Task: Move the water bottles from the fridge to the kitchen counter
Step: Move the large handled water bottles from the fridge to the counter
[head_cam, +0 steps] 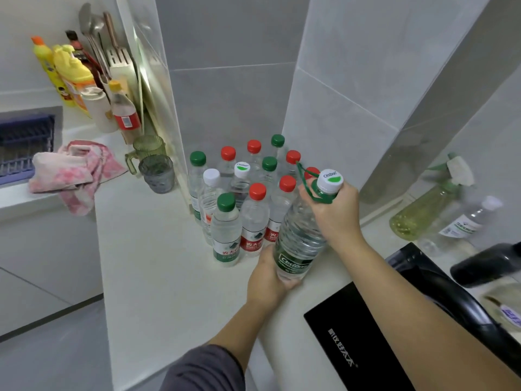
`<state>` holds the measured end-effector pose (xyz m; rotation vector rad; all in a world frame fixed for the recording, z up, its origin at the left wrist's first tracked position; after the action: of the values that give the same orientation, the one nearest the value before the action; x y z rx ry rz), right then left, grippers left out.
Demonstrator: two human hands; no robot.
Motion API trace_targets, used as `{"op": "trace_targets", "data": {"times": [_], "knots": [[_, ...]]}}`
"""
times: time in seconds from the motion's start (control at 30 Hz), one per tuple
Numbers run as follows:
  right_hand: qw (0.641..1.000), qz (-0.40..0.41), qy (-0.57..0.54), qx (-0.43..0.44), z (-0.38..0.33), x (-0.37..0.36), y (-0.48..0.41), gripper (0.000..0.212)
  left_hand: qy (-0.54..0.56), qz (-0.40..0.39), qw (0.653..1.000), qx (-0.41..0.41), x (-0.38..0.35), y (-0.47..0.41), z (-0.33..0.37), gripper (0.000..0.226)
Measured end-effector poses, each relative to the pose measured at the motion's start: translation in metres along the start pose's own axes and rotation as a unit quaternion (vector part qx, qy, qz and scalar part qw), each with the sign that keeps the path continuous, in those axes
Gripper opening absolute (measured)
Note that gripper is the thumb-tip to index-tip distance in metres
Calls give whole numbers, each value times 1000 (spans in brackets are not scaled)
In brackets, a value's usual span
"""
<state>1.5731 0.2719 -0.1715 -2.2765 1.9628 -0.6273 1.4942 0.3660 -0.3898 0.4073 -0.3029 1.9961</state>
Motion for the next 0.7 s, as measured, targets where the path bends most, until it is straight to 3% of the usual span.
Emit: {"op": "trace_targets", "data": {"times": [0.27,0.43,0.7], "knots": [[1000,20,-5,22,11,25,-35,26,-8,-28,1000,-9,-36,-34,15,104],[1000,16,8,23,22,30,-51,14,-24,-8,999,25,-47,-42,13,94],[999,11,23,36,28,33,-61,14,-48,1,997,57,-53,-45,12,87]]}}
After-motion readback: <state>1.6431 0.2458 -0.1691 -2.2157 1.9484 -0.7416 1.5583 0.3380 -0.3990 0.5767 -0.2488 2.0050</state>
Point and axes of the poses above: each hand's wrist, its own y-axis away from the middle knuckle, its own x-axis out of the back of the hand, z = x × y, the point moved 10 cm from there along -y, towards the middle knuckle, and after that the axes turned 2 degrees about z, right-handed, at the moved point
